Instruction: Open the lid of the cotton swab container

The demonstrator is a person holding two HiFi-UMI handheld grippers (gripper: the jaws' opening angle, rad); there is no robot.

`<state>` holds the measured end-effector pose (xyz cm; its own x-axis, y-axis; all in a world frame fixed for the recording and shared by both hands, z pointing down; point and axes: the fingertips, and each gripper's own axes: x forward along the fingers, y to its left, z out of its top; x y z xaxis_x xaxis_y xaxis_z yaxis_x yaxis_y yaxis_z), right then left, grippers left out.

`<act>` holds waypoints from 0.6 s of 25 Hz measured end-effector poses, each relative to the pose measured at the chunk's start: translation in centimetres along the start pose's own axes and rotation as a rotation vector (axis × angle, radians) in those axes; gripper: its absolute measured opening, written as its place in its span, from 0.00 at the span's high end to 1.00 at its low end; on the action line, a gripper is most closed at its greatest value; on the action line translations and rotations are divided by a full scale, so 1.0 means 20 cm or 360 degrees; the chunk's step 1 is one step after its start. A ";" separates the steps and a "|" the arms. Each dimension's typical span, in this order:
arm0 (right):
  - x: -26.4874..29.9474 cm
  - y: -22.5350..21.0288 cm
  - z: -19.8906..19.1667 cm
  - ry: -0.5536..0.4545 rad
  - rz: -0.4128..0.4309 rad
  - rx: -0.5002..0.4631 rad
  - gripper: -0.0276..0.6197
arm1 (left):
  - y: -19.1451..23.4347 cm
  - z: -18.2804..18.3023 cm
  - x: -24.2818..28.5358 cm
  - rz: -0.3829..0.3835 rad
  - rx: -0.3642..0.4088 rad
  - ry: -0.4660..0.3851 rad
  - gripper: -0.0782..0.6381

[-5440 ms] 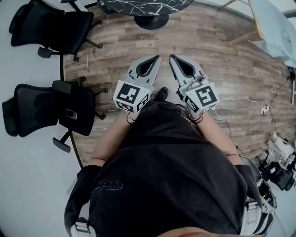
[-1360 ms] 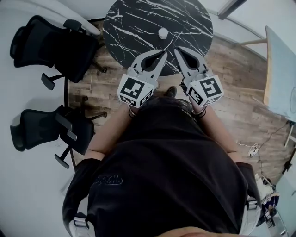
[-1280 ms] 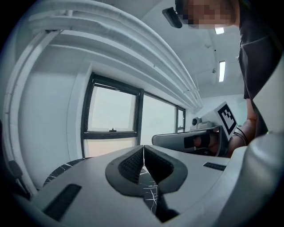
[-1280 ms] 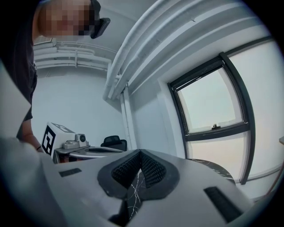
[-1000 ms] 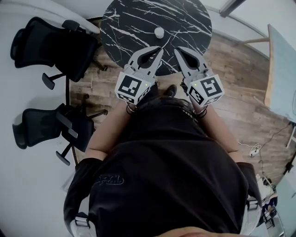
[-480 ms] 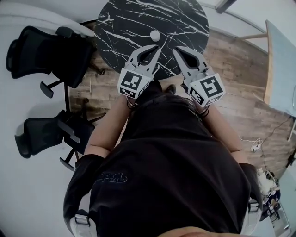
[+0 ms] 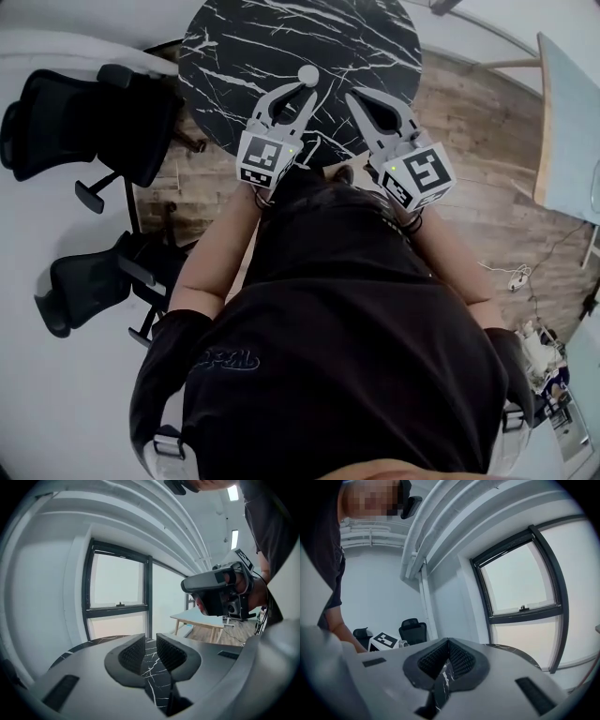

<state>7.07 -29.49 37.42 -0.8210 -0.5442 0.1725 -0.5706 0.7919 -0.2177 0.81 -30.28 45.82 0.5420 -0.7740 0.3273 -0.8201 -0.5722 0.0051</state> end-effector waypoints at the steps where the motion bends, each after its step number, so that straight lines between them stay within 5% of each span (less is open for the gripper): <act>1: 0.01 -0.01 -0.01 0.0007 -0.0002 0.0005 0.92 | 0.02 -0.02 0.02 -0.0001 0.0005 0.0008 0.79; 15: 0.17 -0.13 -0.09 0.0058 -0.0019 0.0094 0.92 | 0.16 -0.24 0.27 -0.0016 0.0149 0.0108 0.62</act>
<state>5.83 -32.81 40.17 -0.8134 -0.5424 0.2102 -0.5815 0.7670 -0.2713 0.32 -35.00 52.14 0.5339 -0.7497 0.3910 -0.7922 -0.6052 -0.0786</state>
